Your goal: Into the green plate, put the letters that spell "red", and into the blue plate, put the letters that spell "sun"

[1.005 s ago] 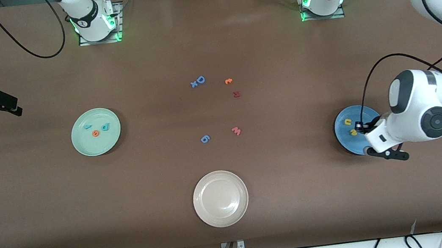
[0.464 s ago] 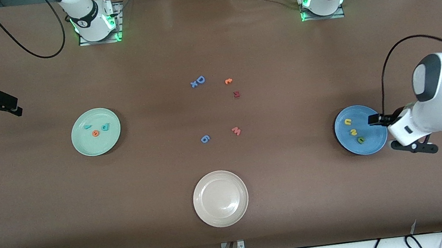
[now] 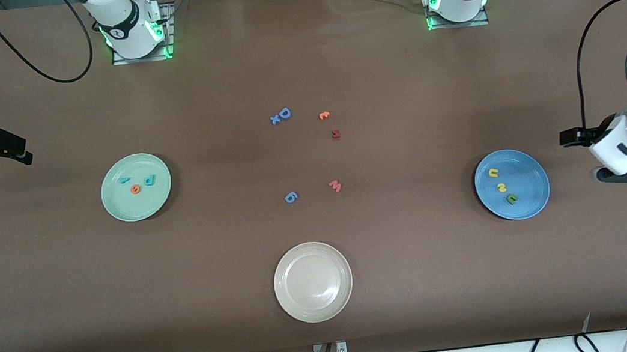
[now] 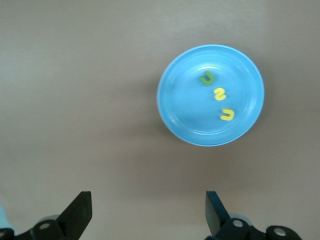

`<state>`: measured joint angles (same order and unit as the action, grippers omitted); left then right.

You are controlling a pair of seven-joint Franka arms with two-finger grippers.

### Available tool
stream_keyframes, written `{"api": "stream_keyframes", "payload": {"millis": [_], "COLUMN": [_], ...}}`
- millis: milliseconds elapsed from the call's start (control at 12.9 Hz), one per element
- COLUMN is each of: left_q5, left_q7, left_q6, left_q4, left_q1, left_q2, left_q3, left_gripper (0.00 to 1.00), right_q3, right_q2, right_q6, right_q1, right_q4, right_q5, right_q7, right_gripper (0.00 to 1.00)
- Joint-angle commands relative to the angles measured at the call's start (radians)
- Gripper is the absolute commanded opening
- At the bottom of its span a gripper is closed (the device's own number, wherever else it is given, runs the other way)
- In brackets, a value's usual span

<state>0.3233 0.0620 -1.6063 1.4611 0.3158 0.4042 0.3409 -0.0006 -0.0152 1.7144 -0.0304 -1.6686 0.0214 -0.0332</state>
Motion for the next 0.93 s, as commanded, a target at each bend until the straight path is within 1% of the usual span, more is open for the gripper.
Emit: {"api": "stream_keyframes", "payload": {"millis": [0, 77, 309, 386, 541, 618, 850], "left_q5": [-0.004, -0.051, -0.222, -0.26, -0.314, -0.325, -0.335], "left_q7": [-0.045, -0.048, -0.053, -0.054, -0.059, -0.06, -0.059], "left_q6": [0.025, 0.045, 0.077, 0.077, 0.075, 0.074, 0.068], "left_q4": [0.045, 0.066, 0.07, 0.07, 0.07, 0.07, 0.077], "left_q1": [-0.136, -0.182, -0.274, -0.293, -0.32, -0.34, -0.343], "left_q2": [-0.112, -0.142, -0.217, -0.24, -0.271, -0.278, -0.298], "left_q3": [-0.164, -0.207, -0.311, -0.327, -0.359, -0.388, -0.398], "left_gripper": [1.0, 1.0, 1.0, 1.0, 1.0, 1.0, 1.0], "right_q3": [0.007, 0.007, 0.007, 0.007, 0.007, 0.007, 0.007], "right_q2": [0.006, 0.006, 0.006, 0.006, 0.006, 0.006, 0.006], "right_q6": [0.005, 0.004, 0.004, 0.004, 0.002, 0.002, 0.002], "right_q1": [-0.002, -0.002, -0.003, -0.002, -0.003, -0.002, -0.003], "right_q4": [-0.003, -0.003, -0.003, -0.003, -0.003, -0.003, -0.003], "right_q5": [-0.012, -0.012, -0.012, -0.012, -0.012, -0.012, -0.012], "right_q7": [0.007, 0.007, 0.007, 0.007, 0.009, 0.007, 0.009], "right_gripper": [1.0, 1.0, 1.0, 1.0, 1.0, 1.0, 1.0]}}
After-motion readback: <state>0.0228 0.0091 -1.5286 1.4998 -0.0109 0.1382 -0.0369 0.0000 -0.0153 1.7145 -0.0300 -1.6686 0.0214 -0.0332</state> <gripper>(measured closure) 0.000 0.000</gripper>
